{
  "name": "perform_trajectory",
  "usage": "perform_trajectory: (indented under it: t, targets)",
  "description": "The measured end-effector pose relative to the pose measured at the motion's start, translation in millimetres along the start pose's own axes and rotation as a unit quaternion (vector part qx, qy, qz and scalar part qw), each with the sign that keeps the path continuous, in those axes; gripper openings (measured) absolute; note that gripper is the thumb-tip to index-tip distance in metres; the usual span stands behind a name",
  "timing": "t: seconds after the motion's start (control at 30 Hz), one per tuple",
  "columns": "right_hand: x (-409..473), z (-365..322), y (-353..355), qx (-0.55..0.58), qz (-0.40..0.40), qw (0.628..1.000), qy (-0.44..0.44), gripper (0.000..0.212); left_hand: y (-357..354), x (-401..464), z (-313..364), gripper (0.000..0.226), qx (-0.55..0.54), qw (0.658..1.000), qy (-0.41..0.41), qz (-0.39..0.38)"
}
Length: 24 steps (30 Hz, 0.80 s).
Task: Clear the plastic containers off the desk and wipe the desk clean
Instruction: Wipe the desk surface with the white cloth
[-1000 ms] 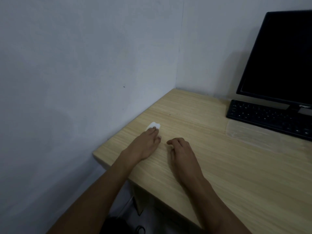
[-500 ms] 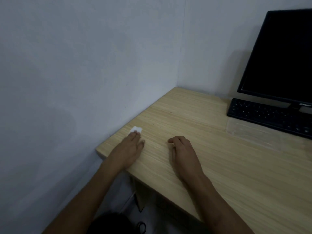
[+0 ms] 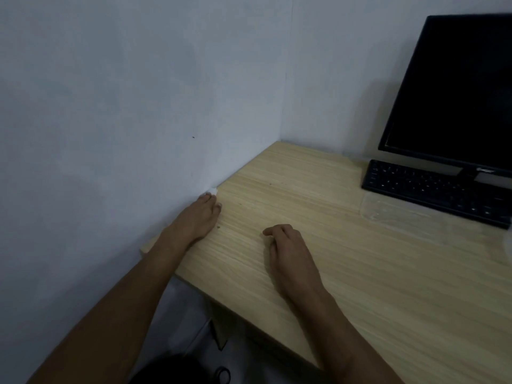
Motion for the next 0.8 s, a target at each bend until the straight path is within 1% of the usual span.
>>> perform_trajectory:
  t: [0.07, 0.2, 0.3, 0.47, 0.63, 0.8]
  targets:
    - [1.1, 0.7, -0.8, 0.002, -0.001, 1.000, -0.003, 0.034, -1.0, 5.6, 3.1, 0.051, 0.005, 1.000, -0.007, -0.002]
    - [2.3, 1.8, -1.5, 0.006, -0.008, 1.000, -0.002, 0.034, -5.2, 23.6, 10.1, 0.053, 0.011, 0.999, 0.001, -0.035]
    - [1.9, 1.8, -1.9, 0.009, -0.002, 1.000, -0.002, 0.034, -7.6, 36.8, 22.5, 0.052, 0.005, 0.999, -0.007, -0.050]
    - [3.6, -1.4, -5.0, -0.008, -0.006, 1.000, 0.014, 0.035, -9.5, 46.6, 42.0, 0.051, 0.009, 0.998, -0.023, -0.061]
    - [3.3, -0.2, -2.9, -0.002, -0.001, 1.000, 0.008, 0.035, -14.6, 14.6, 51.3, 0.050, -0.029, 0.997, -0.050, -0.051]
    - [2.0, 0.4, -1.5, 0.002, -0.004, 1.000, -0.002, 0.035, -24.0, -28.6, 59.3, 0.050, -0.038, 0.995, -0.080, -0.035]
Point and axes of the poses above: each hand's wrist, its own x-axis towards the middle knuckle, its own y-axis out of the back of the hand, z = x × y, the point moved 9 cm from there along x, towards the middle knuckle, and after that the axes turned 1 degree about x, right-handed, at the moved point
